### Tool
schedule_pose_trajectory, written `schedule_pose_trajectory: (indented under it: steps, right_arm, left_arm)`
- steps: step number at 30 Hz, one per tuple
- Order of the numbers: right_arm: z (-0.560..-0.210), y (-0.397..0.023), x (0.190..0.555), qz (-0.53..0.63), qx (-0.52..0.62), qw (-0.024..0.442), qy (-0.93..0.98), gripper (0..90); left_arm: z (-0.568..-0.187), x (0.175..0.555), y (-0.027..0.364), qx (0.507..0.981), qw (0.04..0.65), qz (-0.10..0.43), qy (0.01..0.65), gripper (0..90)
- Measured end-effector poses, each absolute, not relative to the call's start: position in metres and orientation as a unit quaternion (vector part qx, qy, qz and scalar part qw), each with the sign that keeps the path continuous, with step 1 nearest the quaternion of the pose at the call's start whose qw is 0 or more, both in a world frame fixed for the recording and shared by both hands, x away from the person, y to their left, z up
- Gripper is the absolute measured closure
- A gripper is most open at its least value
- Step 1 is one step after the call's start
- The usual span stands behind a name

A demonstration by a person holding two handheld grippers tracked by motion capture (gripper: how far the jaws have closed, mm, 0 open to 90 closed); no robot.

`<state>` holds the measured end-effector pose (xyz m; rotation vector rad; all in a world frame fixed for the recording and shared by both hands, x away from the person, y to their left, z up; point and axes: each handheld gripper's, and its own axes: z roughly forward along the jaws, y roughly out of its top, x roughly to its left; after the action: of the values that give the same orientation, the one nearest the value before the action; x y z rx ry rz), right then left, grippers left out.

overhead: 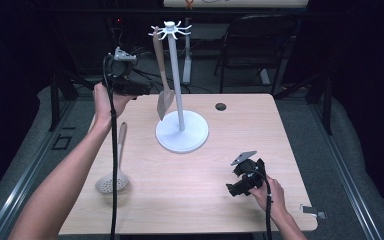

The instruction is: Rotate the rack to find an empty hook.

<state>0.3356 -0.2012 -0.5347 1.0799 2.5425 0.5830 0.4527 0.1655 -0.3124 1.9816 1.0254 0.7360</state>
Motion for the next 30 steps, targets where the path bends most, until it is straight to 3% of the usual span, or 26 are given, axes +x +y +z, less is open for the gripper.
schedule_pose_trajectory:
  steps: [30]
  right_arm:
    - [-0.535,-0.199,0.334,0.201,0.374,0.158,0.891,2.2]
  left_arm:
    - [-0.441,0.392,0.21,0.796,0.341,0.21,0.455,11.4]
